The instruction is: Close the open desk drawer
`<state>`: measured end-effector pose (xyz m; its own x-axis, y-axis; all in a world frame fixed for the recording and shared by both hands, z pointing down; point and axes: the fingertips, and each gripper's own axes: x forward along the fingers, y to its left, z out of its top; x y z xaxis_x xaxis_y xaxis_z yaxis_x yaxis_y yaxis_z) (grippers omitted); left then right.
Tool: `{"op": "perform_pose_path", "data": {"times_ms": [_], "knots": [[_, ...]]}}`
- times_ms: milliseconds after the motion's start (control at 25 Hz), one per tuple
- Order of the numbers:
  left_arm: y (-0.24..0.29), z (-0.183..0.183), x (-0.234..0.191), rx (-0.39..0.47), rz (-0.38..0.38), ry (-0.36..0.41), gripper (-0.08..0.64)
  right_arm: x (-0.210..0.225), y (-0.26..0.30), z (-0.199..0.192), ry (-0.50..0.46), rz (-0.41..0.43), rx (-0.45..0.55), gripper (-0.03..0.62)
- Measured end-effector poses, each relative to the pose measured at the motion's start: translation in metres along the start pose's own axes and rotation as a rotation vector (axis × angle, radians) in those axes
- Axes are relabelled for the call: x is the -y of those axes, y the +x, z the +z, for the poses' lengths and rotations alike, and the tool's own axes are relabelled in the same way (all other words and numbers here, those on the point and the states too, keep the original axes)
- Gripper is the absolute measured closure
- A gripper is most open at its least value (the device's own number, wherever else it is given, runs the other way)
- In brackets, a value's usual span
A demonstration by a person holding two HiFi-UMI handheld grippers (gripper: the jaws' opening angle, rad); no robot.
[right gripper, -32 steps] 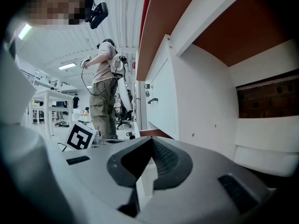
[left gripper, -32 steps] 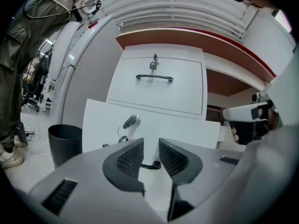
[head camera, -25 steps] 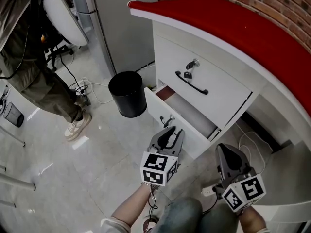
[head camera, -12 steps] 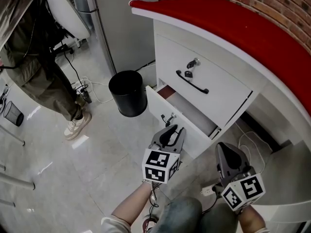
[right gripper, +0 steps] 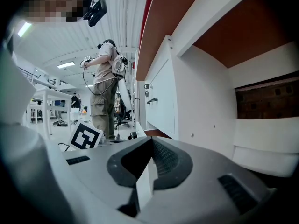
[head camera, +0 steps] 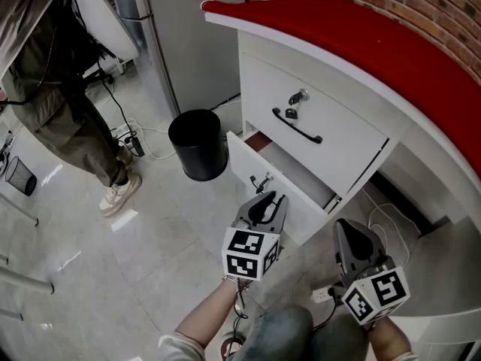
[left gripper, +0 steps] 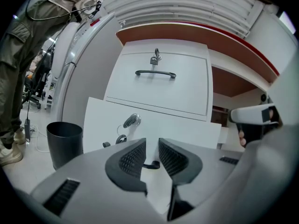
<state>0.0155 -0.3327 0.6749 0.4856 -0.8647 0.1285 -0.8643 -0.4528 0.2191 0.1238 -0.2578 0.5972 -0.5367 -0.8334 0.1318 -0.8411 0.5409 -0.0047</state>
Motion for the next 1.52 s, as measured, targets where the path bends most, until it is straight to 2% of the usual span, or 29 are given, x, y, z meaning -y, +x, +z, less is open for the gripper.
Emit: {"op": "perform_pose_path", "data": {"times_ms": [1520], "knots": [[0.024, 0.003, 0.005, -0.017, -0.004, 0.031, 0.471, 0.007, 0.001, -0.003, 0.016, -0.028, -0.001, 0.594]]}}
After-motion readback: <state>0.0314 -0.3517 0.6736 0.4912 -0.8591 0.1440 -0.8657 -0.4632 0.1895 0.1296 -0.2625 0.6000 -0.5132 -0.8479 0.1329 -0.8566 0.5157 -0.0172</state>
